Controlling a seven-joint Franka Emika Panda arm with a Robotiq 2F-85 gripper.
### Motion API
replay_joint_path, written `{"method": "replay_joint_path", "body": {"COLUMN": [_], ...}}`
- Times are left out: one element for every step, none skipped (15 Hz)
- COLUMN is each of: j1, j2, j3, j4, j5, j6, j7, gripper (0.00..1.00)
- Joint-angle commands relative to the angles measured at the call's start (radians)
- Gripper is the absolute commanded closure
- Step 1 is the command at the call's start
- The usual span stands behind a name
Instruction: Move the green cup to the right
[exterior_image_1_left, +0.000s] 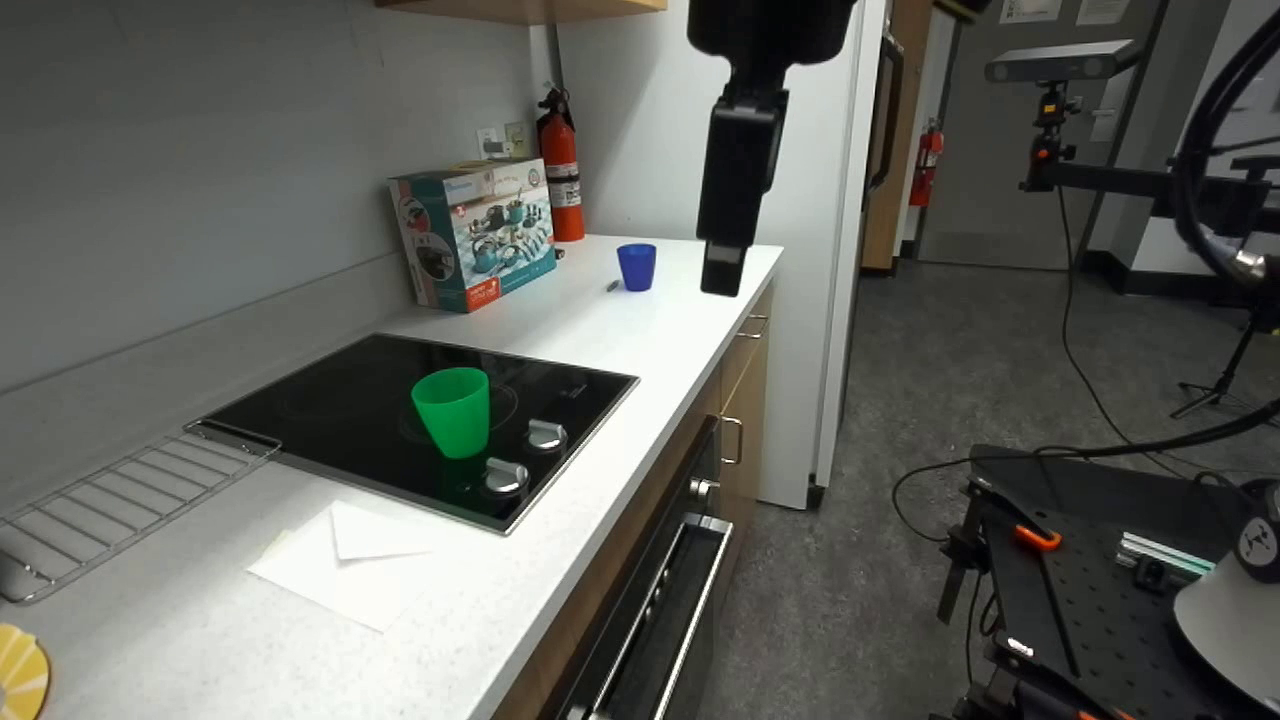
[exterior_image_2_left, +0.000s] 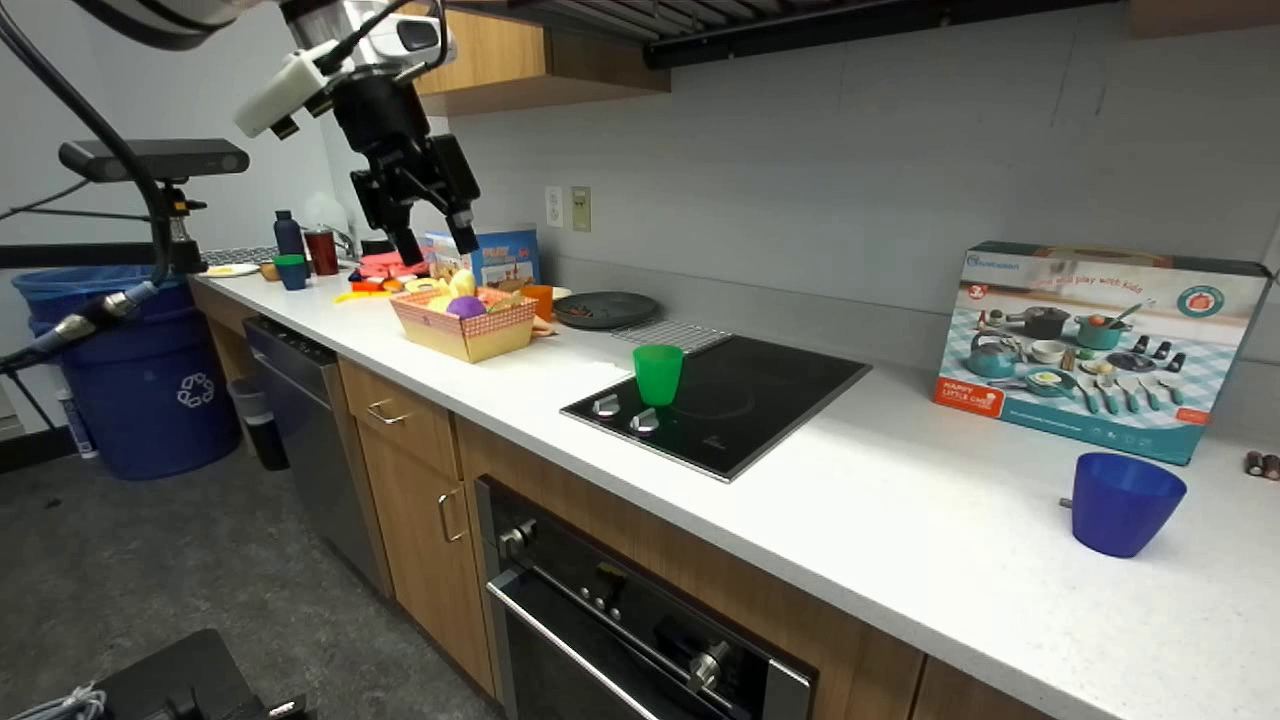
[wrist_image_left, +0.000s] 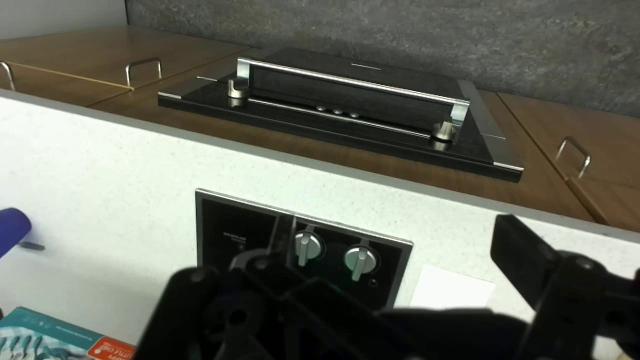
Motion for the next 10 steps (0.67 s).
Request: {"method": "replay_joint_path", "body": {"j1": [-0.011, -0.014, -0.017, -0.018, -0.020, -0.019, -0.004, -0.005, -0.006, -0.006], "j2": [0.037, 0.049, 0.061, 0.073, 0.085, 0.094, 0.076, 0.085, 0.090, 0.092], "j3": [-0.026, -0.034, -0.041, -0.049, -0.055, -0.061, -0.062, -0.067, -0.070, -0.071], "j4": [-0.037, -0.043, -0.046, -0.047, -0.045, -0.040, -0.047, -0.047, -0.046, -0.046], "j5": [-0.034, -0.038, -0.044, -0.048, -0.050, -0.045, -0.027, -0.027, -0.027, -0.027], "j6": [0.050, 0.059, 0.064, 0.068, 0.066, 0.053, 0.045, 0.045, 0.045, 0.045], "j7": [0.046, 0.051, 0.056, 0.058, 0.062, 0.064, 0.046, 0.047, 0.048, 0.049], "gripper": [0.00, 0.00, 0.00, 0.00, 0.00, 0.00, 0.00, 0.00, 0.00, 0.00]}}
